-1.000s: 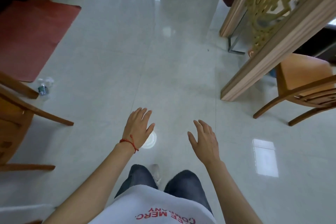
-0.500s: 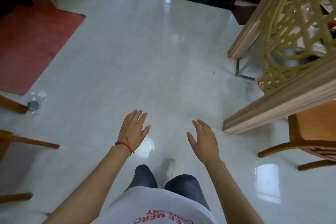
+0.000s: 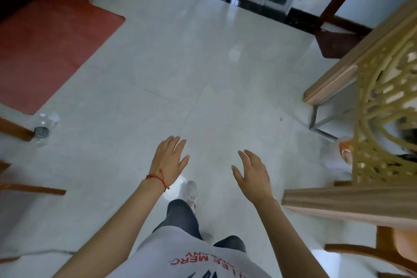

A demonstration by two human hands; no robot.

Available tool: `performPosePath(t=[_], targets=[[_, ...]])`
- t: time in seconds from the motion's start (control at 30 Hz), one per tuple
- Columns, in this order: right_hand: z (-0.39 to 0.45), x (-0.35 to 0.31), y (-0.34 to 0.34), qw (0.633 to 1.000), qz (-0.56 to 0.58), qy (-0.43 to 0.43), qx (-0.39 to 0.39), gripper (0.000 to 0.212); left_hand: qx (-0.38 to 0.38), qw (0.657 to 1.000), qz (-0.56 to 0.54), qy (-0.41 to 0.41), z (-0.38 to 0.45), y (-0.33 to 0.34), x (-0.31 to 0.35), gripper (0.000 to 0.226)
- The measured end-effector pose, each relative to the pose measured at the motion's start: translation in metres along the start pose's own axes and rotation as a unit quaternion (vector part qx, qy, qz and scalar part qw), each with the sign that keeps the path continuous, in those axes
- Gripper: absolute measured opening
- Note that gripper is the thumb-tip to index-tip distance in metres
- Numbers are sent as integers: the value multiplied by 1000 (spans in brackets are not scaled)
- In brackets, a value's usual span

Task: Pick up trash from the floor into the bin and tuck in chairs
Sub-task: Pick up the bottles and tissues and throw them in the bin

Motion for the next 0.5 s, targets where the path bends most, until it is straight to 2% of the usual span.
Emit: performPosePath(t=[0.23, 0.5], targets=[[95, -81, -14, 997, -37, -71, -13, 50, 38, 997, -9, -62, 52, -41, -71, 50], [161, -194, 1, 978, -65, -188, -64, 51, 108, 979, -18, -172, 51, -85, -147, 48]])
Point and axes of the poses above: each hand's wrist, its own z-axis towards the middle knuckle, its own y-axis out of the palm, x = y × z, the point moved 9 cm from there along z, towards the middle knuckle, and after that the axes turned 9 degrees about y, right-handed, at the moved point
